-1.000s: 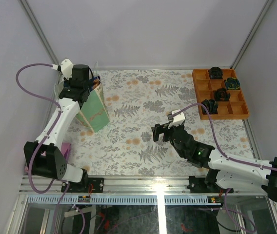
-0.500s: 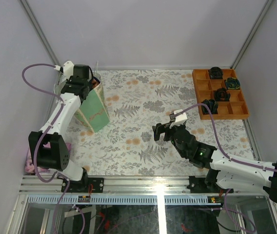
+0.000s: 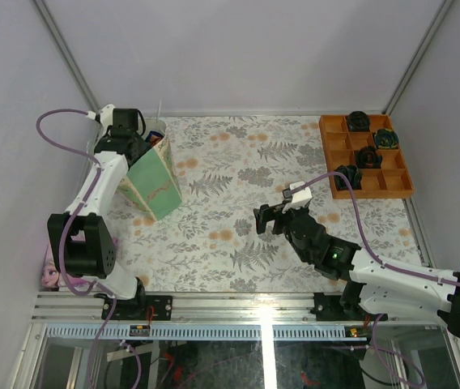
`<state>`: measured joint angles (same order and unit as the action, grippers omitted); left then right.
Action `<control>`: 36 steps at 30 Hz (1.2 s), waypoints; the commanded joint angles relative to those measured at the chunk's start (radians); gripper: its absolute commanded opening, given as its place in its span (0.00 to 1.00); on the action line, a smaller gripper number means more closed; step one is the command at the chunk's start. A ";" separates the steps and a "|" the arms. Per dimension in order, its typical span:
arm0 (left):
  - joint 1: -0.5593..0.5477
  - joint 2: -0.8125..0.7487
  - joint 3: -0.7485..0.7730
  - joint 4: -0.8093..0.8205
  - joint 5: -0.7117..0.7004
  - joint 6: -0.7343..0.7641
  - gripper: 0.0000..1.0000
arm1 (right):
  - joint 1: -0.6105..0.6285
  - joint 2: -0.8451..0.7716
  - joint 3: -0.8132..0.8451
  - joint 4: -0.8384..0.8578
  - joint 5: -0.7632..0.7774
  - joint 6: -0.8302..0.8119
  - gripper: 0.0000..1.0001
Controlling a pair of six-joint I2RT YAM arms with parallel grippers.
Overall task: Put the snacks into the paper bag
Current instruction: Adjust the snack in the paper bag.
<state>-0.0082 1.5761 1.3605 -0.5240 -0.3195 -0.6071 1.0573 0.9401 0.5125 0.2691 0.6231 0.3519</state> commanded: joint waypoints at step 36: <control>-0.123 -0.130 0.107 -0.178 -0.119 0.052 0.82 | -0.003 -0.023 0.017 0.024 0.053 0.020 0.99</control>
<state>-0.1051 1.4998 1.3972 -0.6590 -0.3958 -0.5648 1.0573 0.9375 0.5125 0.2661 0.6392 0.3588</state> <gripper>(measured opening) 0.785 0.993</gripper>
